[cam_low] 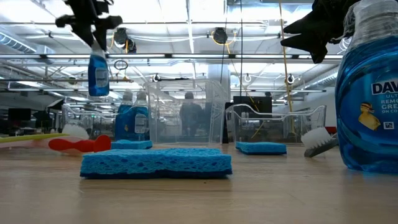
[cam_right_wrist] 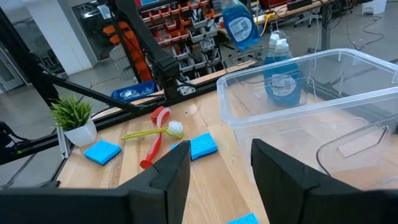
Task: Pick & Place Kitchen Sink Supplies
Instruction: Put the blue dishwashing liquid into the left transparent bin
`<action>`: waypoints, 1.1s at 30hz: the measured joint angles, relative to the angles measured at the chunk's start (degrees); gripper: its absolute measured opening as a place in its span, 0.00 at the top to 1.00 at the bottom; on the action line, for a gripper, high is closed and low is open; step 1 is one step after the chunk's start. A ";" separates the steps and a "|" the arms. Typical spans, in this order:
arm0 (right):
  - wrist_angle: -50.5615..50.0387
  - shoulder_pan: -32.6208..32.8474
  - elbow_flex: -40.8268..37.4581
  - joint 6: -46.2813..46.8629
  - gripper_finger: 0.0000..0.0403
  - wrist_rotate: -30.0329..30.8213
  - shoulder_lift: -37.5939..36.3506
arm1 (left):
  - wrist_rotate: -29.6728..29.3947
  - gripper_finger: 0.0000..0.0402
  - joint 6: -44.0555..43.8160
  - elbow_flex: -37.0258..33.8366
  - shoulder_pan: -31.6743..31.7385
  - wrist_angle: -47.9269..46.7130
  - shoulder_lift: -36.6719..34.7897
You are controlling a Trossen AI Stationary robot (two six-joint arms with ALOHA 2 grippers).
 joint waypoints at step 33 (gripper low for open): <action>-0.03 0.00 -0.01 2.99 0.61 -0.02 0.00 | 25.43 0.66 16.63 -0.02 21.01 11.25 18.61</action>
